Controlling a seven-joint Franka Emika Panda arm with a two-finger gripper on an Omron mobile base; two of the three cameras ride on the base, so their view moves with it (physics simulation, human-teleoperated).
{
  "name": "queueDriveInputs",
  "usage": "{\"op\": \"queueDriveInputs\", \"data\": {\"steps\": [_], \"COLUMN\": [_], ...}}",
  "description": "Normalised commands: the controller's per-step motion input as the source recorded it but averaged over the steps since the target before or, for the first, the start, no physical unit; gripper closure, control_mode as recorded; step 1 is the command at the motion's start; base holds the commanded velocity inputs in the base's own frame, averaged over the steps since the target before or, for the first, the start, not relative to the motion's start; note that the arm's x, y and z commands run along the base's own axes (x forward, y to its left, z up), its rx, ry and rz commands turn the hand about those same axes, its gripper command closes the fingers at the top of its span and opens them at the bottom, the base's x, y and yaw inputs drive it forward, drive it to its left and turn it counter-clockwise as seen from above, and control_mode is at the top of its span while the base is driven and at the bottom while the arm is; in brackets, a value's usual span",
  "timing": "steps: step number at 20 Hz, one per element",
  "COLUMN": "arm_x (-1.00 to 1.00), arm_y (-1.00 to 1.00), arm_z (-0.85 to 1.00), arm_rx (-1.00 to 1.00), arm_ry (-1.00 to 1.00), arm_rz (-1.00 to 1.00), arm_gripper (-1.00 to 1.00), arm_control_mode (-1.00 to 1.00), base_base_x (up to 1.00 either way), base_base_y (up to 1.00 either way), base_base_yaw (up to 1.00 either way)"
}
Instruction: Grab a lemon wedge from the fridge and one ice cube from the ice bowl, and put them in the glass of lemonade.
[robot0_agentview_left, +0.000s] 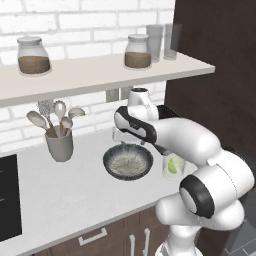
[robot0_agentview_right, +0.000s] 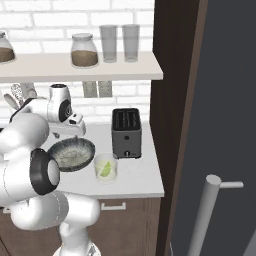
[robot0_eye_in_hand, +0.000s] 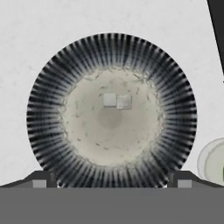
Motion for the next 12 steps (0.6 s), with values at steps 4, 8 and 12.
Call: {"op": "queueDriveInputs", "data": {"steps": [4, 8, 12], "arm_x": [0.34, 0.01, 0.00], "arm_y": [0.00, 0.00, 0.00], "arm_z": [-0.52, -0.25, -0.13], "arm_rx": [-0.01, -0.02, 0.00], "arm_ry": [0.00, -0.05, -0.07], "arm_rz": [0.00, 0.00, 0.00], "arm_gripper": [-1.00, -1.00, -1.00], "arm_control_mode": [-1.00, -1.00, -1.00], "base_base_x": [0.00, 0.00, 0.00], "base_base_y": [0.00, 0.00, 0.00], "base_base_yaw": [0.00, 0.00, 0.00]}}
